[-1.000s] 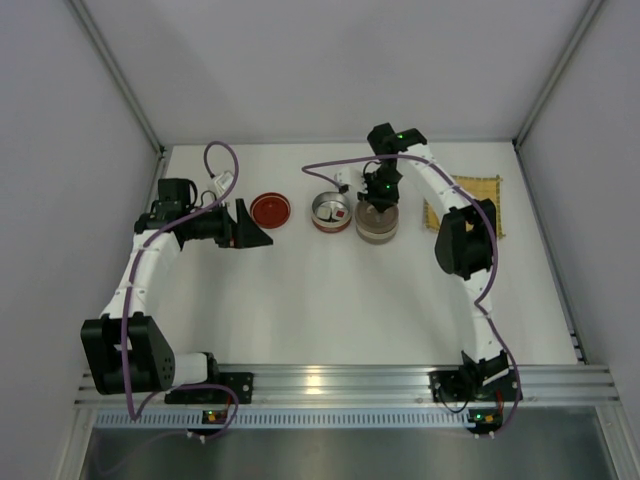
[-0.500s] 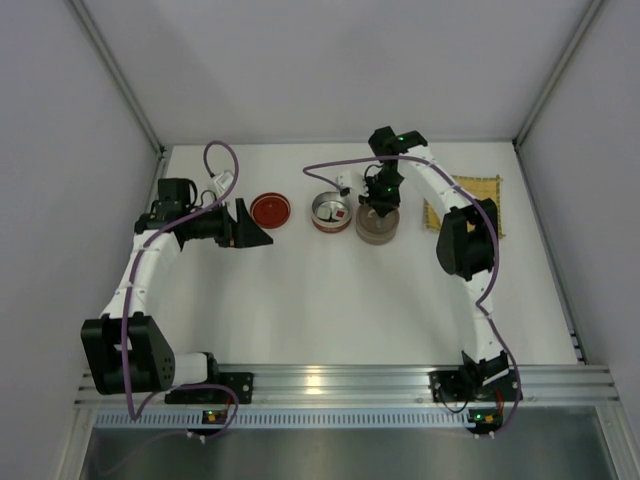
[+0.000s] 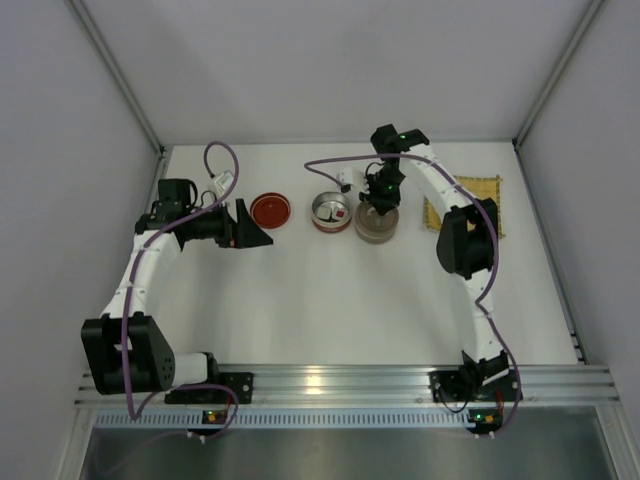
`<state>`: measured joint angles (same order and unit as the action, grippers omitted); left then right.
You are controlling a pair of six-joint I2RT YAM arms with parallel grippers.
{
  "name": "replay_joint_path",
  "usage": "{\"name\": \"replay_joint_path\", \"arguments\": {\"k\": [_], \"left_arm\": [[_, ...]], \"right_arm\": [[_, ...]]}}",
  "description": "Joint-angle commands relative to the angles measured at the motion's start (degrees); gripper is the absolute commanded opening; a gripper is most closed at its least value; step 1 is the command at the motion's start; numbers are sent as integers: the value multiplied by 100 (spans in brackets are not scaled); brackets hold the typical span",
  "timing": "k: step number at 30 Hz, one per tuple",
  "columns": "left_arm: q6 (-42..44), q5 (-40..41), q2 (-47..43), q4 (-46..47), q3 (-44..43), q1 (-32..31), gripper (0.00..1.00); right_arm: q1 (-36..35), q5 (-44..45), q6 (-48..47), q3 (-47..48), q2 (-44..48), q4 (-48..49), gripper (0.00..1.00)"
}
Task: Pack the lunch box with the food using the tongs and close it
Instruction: Close the box lid on the packing box.
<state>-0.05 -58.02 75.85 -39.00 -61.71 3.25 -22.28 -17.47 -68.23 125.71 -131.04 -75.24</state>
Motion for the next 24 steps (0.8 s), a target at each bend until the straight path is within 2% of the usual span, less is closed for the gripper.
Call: {"name": "replay_joint_path", "arguments": {"k": [1, 12, 19, 24], "left_arm": [[32, -139, -115, 218, 10, 9, 98], [23, -122, -159, 200, 10, 1, 98], [32, -96, -273, 139, 19, 1, 98], [32, -60, -405, 103, 28, 9, 98]], "right_arm": [[84, -230, -59, 209, -79, -368, 0], [-31, 165, -33, -283, -44, -491, 0], [-74, 209, -15, -1486, 605, -430, 0], [-215, 490, 292, -2699, 1405, 263, 0]]}}
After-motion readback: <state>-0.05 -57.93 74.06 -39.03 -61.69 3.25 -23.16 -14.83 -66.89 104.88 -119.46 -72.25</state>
